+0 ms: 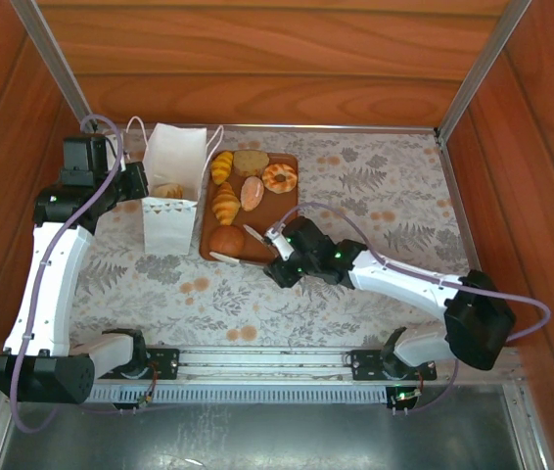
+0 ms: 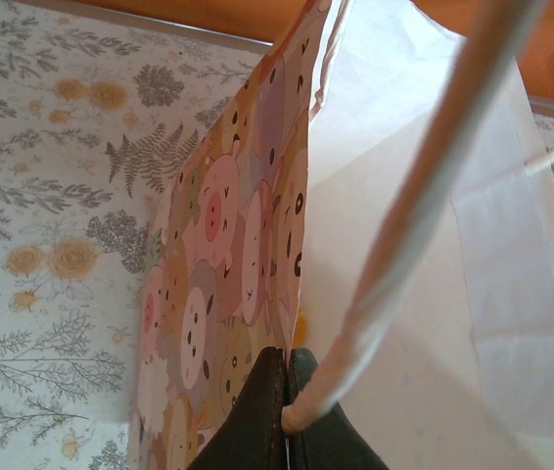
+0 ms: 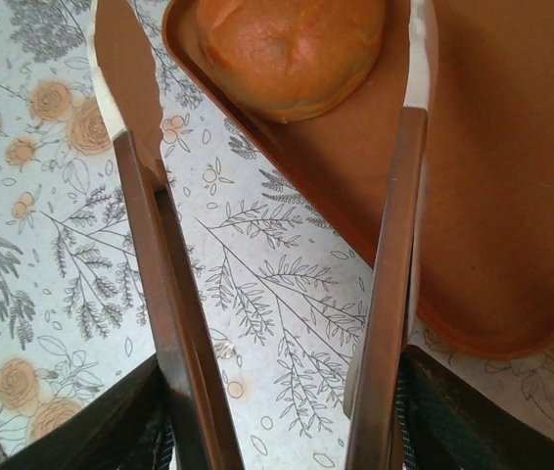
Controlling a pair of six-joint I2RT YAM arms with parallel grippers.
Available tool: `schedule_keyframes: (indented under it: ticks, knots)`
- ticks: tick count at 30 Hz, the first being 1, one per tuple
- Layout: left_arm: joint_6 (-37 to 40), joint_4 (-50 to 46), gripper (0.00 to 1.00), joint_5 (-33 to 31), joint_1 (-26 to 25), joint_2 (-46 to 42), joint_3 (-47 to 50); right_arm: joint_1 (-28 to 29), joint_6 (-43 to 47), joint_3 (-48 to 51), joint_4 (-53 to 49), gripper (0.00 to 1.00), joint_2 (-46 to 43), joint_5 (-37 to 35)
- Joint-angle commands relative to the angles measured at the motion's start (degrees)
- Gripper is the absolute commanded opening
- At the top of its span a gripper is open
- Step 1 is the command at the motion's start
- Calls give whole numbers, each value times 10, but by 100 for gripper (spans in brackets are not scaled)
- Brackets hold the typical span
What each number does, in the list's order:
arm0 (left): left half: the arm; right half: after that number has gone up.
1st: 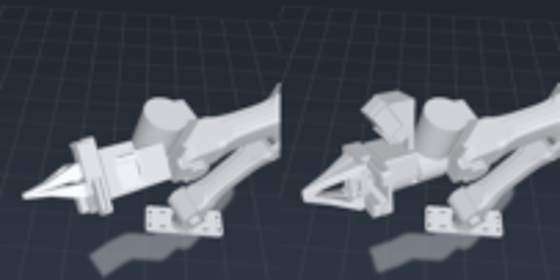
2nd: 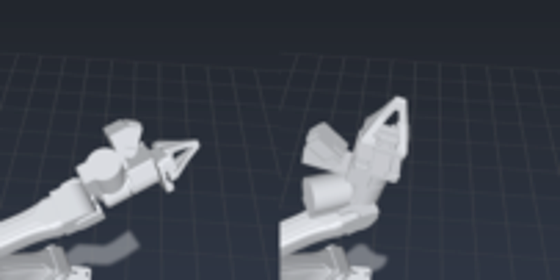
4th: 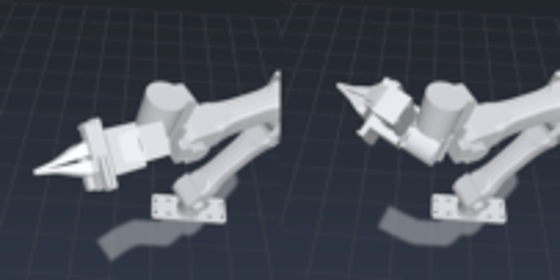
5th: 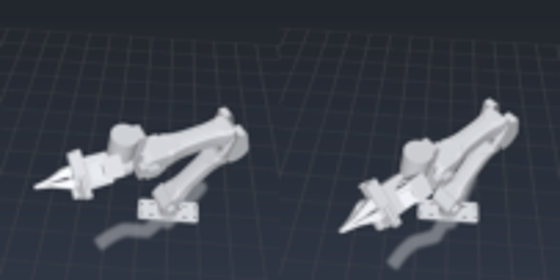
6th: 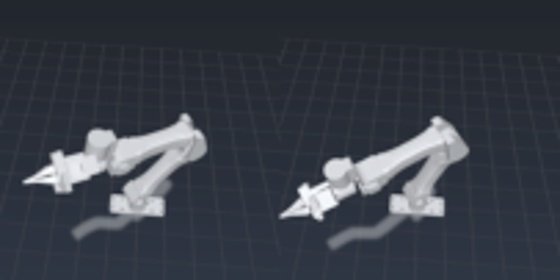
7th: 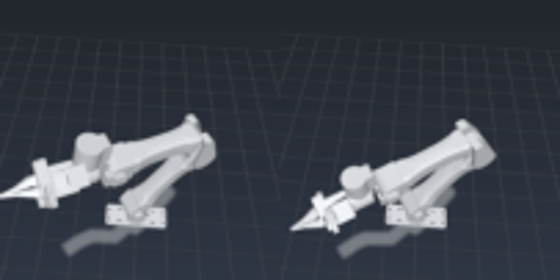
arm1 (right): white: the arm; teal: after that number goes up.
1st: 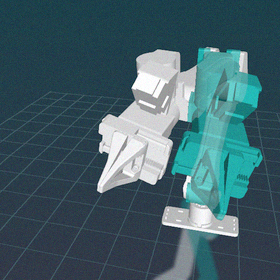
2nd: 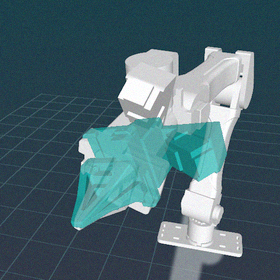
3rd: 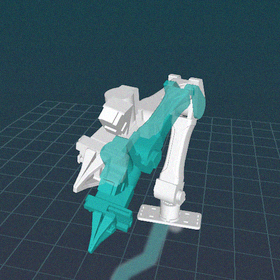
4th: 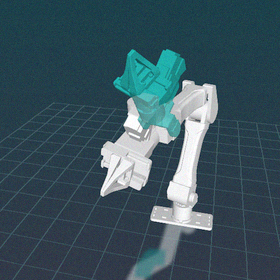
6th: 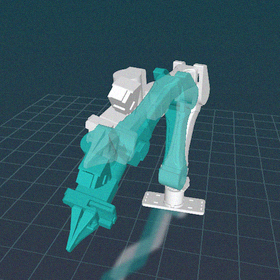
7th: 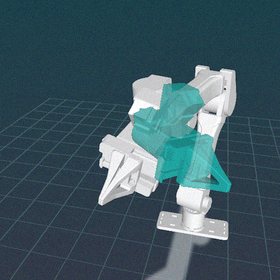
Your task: Place the fake bread into the paper bag
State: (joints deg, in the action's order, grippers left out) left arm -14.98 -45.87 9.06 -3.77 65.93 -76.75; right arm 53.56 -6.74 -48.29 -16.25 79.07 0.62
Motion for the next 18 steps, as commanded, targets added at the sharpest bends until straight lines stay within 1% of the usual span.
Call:
schedule_keyframes:
  ticks: [1,8,11,14,18]
  knots:
    - [1,20,0,2,-4,-11,5,-1,6,-20,32,60,23,7]
    - [1,20,0,0,-4,-13,8,-1,-1,-36,36,59,60,-4]
    - [3,20,0,-1,-4,-14,8,-1,-2,-42,30,56,70,-11]
    - [4,20,0,-1,-4,-15,8,-1,-3,-45,23,49,67,-19]
    - [3,20,0,-2,-4,-15,9,-1,-1,-45,-1,41,39,-37]
